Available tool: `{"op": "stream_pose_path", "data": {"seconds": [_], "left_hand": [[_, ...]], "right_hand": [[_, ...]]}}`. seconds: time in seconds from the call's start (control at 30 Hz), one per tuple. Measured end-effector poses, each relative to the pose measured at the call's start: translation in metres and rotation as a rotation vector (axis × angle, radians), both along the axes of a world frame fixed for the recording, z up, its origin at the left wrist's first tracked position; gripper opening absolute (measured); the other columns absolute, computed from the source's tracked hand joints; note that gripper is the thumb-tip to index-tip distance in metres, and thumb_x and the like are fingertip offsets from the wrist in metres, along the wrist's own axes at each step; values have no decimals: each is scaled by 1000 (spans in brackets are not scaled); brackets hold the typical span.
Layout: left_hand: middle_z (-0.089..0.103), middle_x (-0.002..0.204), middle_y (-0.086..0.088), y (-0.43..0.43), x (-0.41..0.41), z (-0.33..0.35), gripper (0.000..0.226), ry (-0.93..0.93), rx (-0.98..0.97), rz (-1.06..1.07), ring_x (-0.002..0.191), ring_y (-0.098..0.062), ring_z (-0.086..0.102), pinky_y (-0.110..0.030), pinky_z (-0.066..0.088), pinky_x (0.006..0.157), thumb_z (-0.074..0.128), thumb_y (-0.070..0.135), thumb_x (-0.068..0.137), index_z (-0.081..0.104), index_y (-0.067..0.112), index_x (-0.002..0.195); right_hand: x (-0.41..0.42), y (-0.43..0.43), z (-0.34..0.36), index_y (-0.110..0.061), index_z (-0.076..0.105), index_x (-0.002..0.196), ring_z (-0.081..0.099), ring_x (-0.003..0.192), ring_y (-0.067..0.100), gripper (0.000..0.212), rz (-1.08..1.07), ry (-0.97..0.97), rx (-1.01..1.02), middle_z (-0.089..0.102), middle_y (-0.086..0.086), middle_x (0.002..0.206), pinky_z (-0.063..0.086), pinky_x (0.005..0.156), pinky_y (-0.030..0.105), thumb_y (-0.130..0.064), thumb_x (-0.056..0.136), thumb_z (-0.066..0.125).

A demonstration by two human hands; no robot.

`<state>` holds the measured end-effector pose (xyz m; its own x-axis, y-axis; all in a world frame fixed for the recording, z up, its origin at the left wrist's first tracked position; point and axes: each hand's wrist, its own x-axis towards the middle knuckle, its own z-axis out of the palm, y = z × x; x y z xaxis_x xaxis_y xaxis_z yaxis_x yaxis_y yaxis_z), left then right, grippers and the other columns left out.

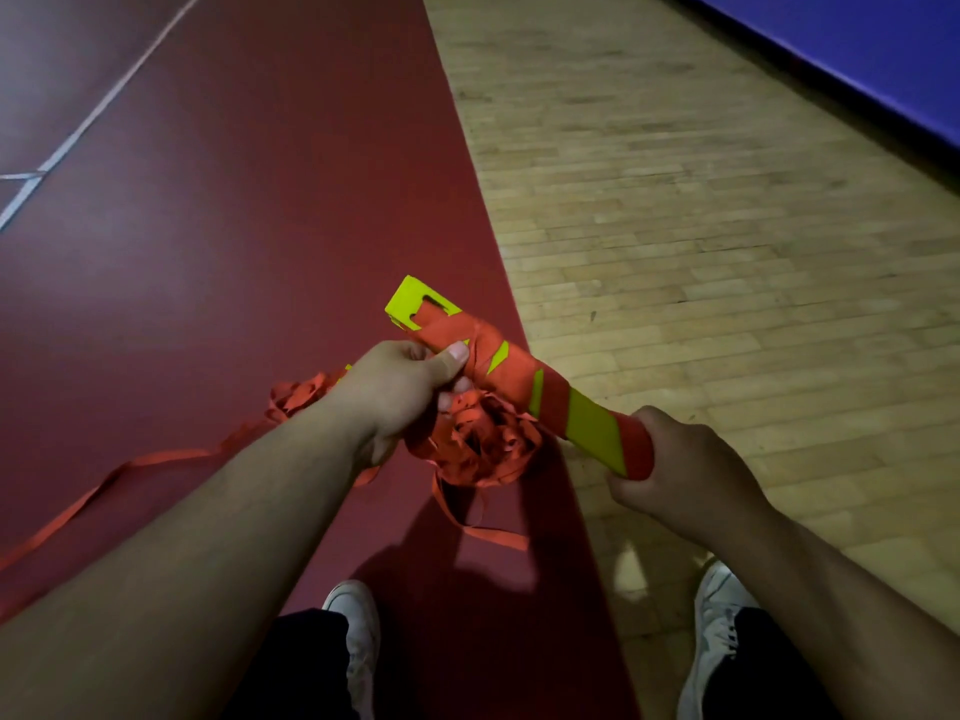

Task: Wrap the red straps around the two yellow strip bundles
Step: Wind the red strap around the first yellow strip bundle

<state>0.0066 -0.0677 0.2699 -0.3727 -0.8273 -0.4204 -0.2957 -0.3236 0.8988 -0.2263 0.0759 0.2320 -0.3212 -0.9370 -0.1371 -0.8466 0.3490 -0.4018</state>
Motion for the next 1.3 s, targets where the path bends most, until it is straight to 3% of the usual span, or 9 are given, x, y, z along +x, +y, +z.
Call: {"op": "stream_pose_path", "data": {"seconds": [0.1, 0.27, 0.4, 0.53, 0.67, 0.77, 0.9, 1.0, 1.3], "left_hand": [[55, 59, -5, 3, -5, 5, 30, 94, 101, 15, 47, -16, 47, -24, 42, 49, 62, 33, 96, 62, 8, 79], [55, 58, -4, -2, -6, 6, 56, 32, 198, 126, 42, -16, 43, -24, 40, 52, 63, 74, 74, 59, 18, 71], [57, 58, -7, -5, -2, 2, 51, 49, 78, 176, 43, -18, 46, -27, 41, 55, 66, 64, 74, 61, 15, 64], [56, 65, -10, -9, 0, 12, 30, 211, -171, 96, 59, -23, 55, -36, 46, 65, 65, 49, 78, 61, 20, 75], [47, 78, -19, -13, 7, 19, 41, 322, -218, 39, 68, -32, 46, -44, 40, 65, 65, 45, 72, 55, 9, 88], [46, 82, -19, -11, 9, 20, 47, 353, -212, 0, 74, -35, 44, -48, 37, 70, 65, 48, 73, 54, 8, 94], [52, 61, -12, -11, 8, 19, 54, 103, -375, 30, 51, -18, 50, -25, 41, 53, 55, 60, 92, 60, 12, 68], [59, 57, -12, -14, 9, 15, 73, -84, -464, -25, 46, -16, 55, -24, 41, 48, 38, 69, 94, 66, 6, 69], [70, 67, -15, -4, 1, 4, 71, 16, -208, -54, 59, -23, 66, -33, 52, 62, 31, 63, 97, 67, 7, 72]], "right_hand": [[1, 1, 0, -34, 59, 116, 64, 74, 16, 49, 6, 39, 17, 64, -10, 82, 50, 64, 29, -53, 75, 76], [12, 1, 3, -36, 57, 124, 67, 85, 22, 51, 62, 197, -24, 69, -6, 92, 43, 66, 28, -52, 78, 73], [17, 0, 6, -35, 54, 126, 66, 90, 20, 51, 82, 185, -35, 68, -7, 97, 47, 70, 30, -51, 81, 71], [14, 1, 10, -45, 51, 129, 67, 82, 9, 58, 118, -129, 27, 71, -9, 93, 56, 71, 31, -48, 77, 77], [8, 1, 13, -39, 71, 93, 69, 72, 5, 28, 175, -663, 224, 74, -12, 80, 55, 65, 29, -28, 71, 83], [12, 4, 13, -14, 69, 100, 73, 76, 23, 32, 193, -818, 315, 76, 5, 83, 58, 69, 37, -14, 69, 75], [18, 2, 11, -16, 65, 93, 62, 57, 14, 20, 133, -675, 207, 64, -4, 62, 52, 55, 31, -3, 79, 71], [15, 2, 10, -27, 64, 90, 53, 54, 1, 23, 85, -471, 100, 61, -11, 64, 43, 52, 21, -12, 77, 74], [11, 2, 5, -31, 52, 93, 60, 65, 14, 32, -18, -202, 56, 62, -4, 76, 50, 59, 36, -33, 76, 78]]}}
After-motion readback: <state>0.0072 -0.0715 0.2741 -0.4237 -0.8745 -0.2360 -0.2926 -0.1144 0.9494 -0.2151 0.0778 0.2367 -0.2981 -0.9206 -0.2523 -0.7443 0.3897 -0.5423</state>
